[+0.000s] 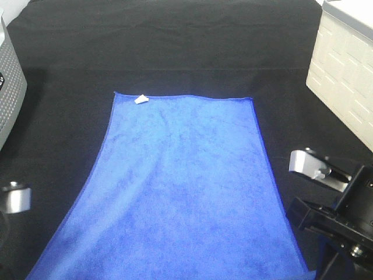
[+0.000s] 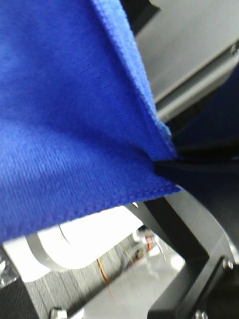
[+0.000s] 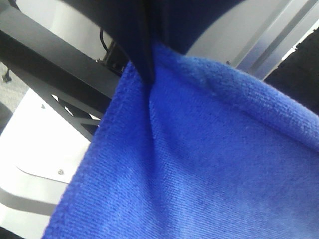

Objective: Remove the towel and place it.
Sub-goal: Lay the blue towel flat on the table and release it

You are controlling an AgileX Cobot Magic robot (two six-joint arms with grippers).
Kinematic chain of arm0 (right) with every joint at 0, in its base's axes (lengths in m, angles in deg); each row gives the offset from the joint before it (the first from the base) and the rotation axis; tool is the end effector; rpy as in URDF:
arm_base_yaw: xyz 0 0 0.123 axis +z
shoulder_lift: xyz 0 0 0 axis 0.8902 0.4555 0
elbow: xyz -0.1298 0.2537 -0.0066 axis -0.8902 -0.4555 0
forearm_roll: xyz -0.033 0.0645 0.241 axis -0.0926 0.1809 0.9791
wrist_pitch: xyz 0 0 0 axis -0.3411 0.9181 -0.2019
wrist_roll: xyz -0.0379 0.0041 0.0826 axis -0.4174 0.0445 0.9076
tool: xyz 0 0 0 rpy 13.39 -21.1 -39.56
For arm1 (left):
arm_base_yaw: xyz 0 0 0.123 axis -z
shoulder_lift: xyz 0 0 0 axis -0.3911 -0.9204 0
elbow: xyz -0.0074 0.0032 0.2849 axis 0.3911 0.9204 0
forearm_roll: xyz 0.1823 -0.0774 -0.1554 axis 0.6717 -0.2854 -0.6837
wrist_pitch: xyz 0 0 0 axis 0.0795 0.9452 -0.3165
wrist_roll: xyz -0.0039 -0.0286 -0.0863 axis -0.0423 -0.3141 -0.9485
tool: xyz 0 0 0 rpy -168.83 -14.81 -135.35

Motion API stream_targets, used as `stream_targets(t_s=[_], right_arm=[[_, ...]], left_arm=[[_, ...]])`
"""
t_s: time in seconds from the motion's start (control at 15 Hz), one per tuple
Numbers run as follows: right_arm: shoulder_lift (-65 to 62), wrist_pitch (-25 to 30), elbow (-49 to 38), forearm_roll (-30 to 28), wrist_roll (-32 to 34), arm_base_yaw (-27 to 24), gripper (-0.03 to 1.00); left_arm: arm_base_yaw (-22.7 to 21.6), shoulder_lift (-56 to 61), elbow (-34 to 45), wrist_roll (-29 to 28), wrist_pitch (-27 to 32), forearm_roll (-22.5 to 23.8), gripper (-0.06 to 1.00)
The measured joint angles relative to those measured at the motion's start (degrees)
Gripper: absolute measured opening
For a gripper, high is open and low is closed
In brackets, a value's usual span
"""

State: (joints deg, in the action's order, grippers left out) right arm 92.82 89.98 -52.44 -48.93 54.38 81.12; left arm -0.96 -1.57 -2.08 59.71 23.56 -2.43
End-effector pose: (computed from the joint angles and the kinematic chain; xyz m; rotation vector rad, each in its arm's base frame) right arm 0.1552 0.1019 0.1782 0.1017 -2.6297 -0.6328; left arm 0.1457 -0.1020 0.1768 -0.3577 -2.6677 0.5140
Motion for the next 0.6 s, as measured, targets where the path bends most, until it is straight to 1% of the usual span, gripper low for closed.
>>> stream_targets(t_s=[0.13,0.27,0.47,0.6], right_arm=[[2.41,0.00,0.00,-1.26,-0.46,0.00,0.00],[4.87,0.00,0.00,-1.83,-1.55,-0.17,0.00],[8.37,-0.52,-0.06,-1.89,-3.67,-0.34,0.00],[8.94,-0.69,-0.29,-1.72,-3.95,-0.34,0.00]], left_arm=[[3.44,-2.01,-2.35,-0.17,-0.29,1.32,0.00],[5.04,-5.39,-4.47,-0.17,-0.57,2.01,0.00],[5.44,-10.54,-5.84,-0.17,-0.92,2.23,0.00],[5.44,-11.12,-6.02,-0.17,-1.03,2.23,0.00]])
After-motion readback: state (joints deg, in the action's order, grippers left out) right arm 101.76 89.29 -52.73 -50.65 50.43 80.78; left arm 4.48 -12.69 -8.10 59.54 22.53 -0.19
